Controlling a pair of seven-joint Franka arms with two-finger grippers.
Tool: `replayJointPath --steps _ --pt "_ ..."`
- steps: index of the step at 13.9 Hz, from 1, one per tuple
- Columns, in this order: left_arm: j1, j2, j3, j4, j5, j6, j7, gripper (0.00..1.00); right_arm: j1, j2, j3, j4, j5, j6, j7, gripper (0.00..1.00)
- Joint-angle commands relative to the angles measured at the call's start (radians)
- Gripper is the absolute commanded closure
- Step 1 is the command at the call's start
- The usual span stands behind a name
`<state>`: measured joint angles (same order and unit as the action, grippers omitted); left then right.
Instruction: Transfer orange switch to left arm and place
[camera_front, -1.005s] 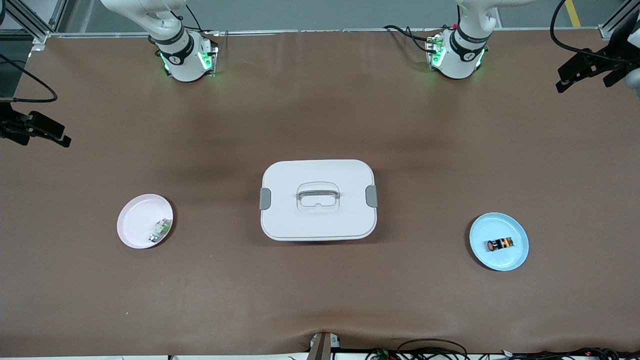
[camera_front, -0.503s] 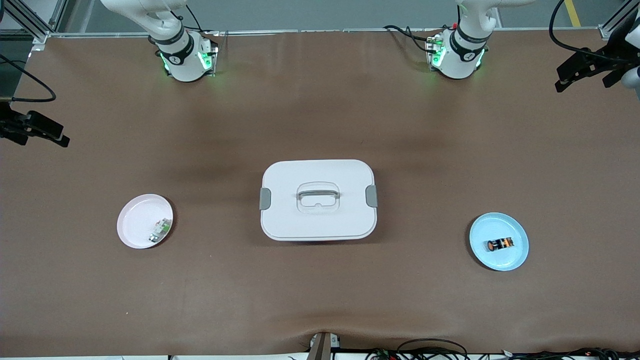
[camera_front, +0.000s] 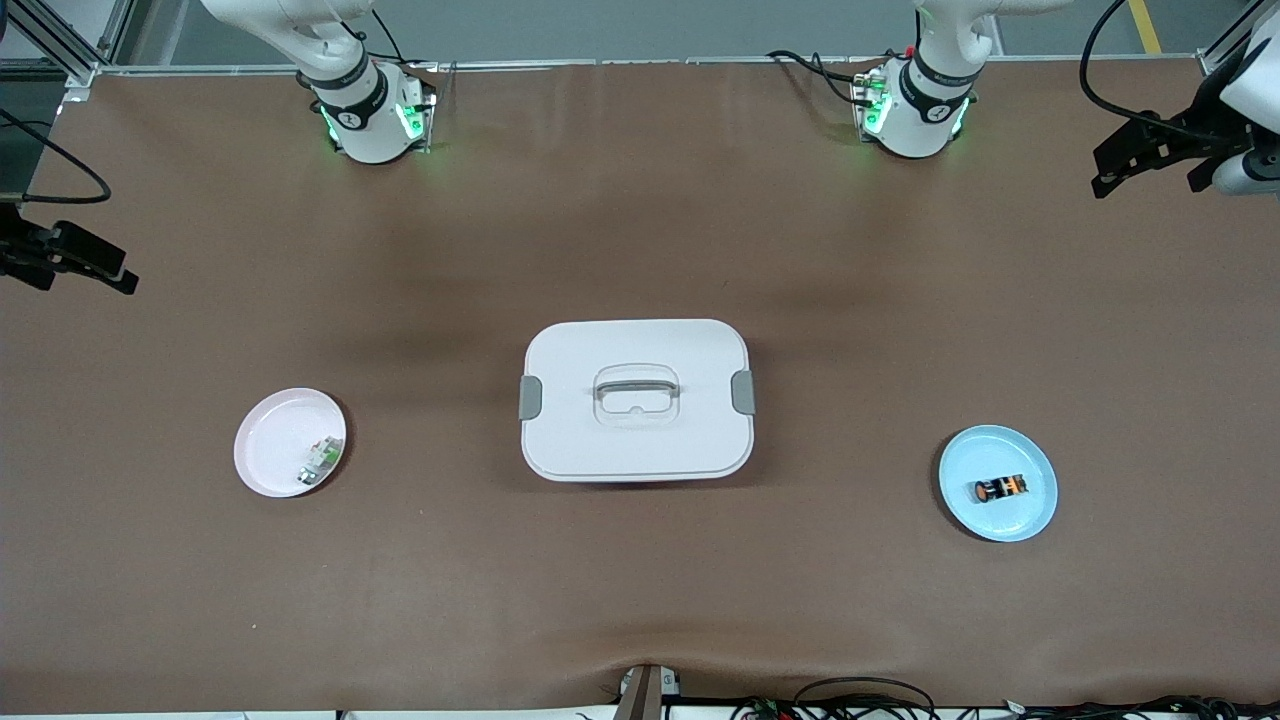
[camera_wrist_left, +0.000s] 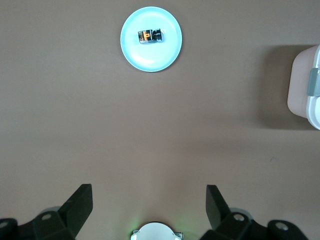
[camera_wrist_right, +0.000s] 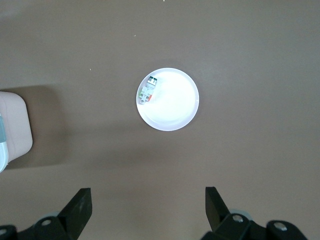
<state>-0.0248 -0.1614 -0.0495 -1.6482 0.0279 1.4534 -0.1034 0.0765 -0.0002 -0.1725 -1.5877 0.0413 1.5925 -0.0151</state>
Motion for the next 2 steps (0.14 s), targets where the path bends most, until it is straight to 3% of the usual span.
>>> replayJointPath --steps 1,2 --pt "0.006 0.020 0.000 0.040 -0.013 -0.005 0.014 0.00 0.003 -0.012 0.002 0.003 -0.011 -0.019 -0.006 0.00" --pt "0.006 0.026 0.000 0.047 -0.014 -0.005 0.014 0.00 0.003 -0.012 0.002 0.003 -0.011 -0.020 -0.005 0.00"
